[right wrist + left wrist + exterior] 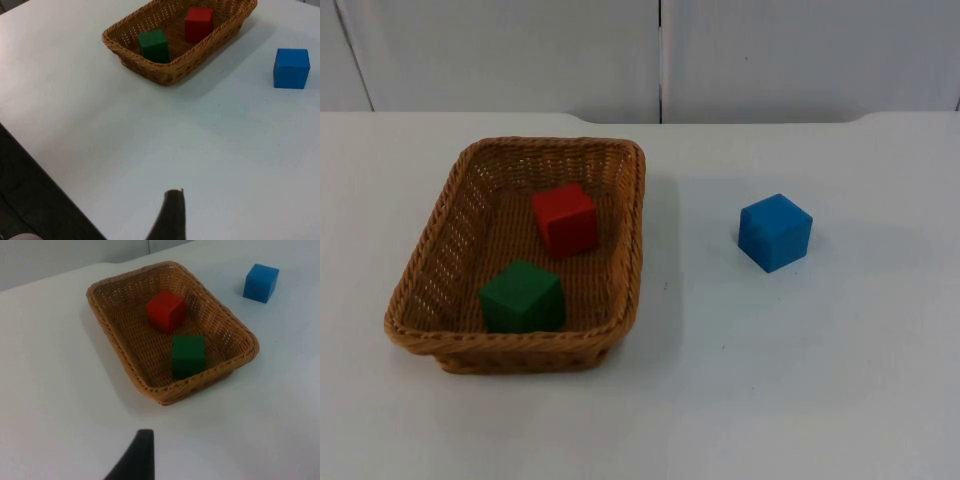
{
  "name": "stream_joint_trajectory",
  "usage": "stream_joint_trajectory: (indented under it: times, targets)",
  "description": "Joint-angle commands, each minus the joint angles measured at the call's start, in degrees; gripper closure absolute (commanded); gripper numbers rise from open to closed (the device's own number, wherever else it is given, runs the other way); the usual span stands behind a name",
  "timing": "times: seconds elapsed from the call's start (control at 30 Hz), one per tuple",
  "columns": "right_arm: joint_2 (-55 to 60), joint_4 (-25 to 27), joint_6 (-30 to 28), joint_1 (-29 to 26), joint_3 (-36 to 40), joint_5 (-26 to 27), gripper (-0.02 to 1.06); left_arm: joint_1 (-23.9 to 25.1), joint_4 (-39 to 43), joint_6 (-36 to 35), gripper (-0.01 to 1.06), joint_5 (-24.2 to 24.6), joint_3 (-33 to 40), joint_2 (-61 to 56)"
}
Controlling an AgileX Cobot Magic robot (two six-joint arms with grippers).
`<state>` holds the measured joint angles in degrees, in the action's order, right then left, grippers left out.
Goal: Pick up one cube with each hand and place exactly two cubes into the same basket, leaving the remaining cube outside.
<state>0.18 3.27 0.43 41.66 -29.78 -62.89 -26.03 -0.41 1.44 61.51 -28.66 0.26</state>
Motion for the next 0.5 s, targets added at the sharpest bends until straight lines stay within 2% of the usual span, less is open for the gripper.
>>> stream_joint_trajectory:
  times: [0.0, 0.43, 0.47]
  targets:
    - [-0.18, -0.45, -1.02, 0.22, 0.33, 1.15, 0.32, 0.16, -0.34, -0.13, 0.0, 0.07, 0.28, -0.26]
    - [-0.18, -0.45, -1.95, 0.22, 0.33, 1.15, 0.32, 0.16, -0.34, -0.13, 0.0, 0.07, 0.28, -0.26]
    - [-0.18, -0.45, -1.95, 0.22, 0.33, 1.15, 0.3, 0.16, -0.34, -0.13, 0.0, 0.07, 0.28, -0.26]
